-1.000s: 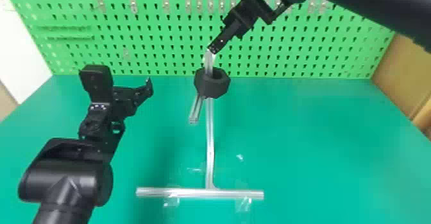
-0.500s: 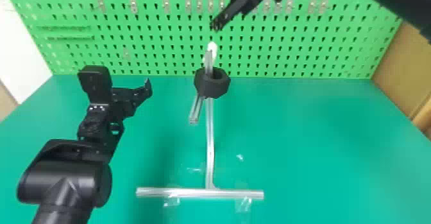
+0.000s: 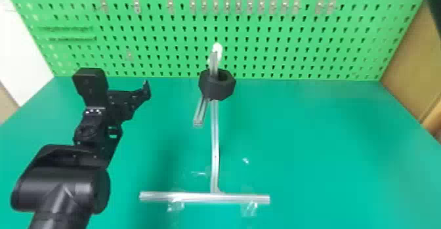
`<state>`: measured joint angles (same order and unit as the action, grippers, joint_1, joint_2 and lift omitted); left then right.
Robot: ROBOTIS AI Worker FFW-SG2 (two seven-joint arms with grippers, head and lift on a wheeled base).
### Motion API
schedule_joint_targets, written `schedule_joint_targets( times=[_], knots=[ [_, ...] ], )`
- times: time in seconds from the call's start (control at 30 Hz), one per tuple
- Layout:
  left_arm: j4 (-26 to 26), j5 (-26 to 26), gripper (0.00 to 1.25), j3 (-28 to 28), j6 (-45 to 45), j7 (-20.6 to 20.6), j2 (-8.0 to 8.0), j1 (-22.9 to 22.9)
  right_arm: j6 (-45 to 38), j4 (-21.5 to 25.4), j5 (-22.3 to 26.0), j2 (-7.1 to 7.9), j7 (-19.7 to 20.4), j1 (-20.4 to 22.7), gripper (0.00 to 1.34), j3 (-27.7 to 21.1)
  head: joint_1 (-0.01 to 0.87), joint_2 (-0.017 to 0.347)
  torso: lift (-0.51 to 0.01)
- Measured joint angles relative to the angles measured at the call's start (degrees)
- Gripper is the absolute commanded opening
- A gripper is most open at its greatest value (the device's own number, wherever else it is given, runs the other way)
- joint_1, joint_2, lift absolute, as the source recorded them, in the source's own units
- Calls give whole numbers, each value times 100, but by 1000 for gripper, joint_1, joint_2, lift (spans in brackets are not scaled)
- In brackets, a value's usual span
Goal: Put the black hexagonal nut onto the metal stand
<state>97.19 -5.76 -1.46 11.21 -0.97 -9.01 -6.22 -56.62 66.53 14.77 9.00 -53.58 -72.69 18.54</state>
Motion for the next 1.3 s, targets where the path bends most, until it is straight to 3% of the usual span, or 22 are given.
schedule_joint_targets(
  times=[0.3,0.6,0.83,1.03,1.3],
  knots=[
    [63,-17,1132,-71,-2,0,3,46,283,463,20,-68,493,925,1266,-1375,693,81,-1],
    [89,-35,1132,-95,-5,0,4,58,1229,595,270,-230,1347,1867,1253,-2106,693,81,-1],
    [89,-63,1132,-106,-5,0,5,61,2228,657,585,-331,2413,2706,1256,-2362,693,81,-1],
    [89,-83,1132,-116,-5,0,6,61,2851,922,444,-380,3152,3389,1258,-2359,693,81,-1],
    [89,-87,1132,-115,-5,-1,14,21,3946,1254,69,-592,4006,4245,1253,-2241,693,81,-1]
  ],
)
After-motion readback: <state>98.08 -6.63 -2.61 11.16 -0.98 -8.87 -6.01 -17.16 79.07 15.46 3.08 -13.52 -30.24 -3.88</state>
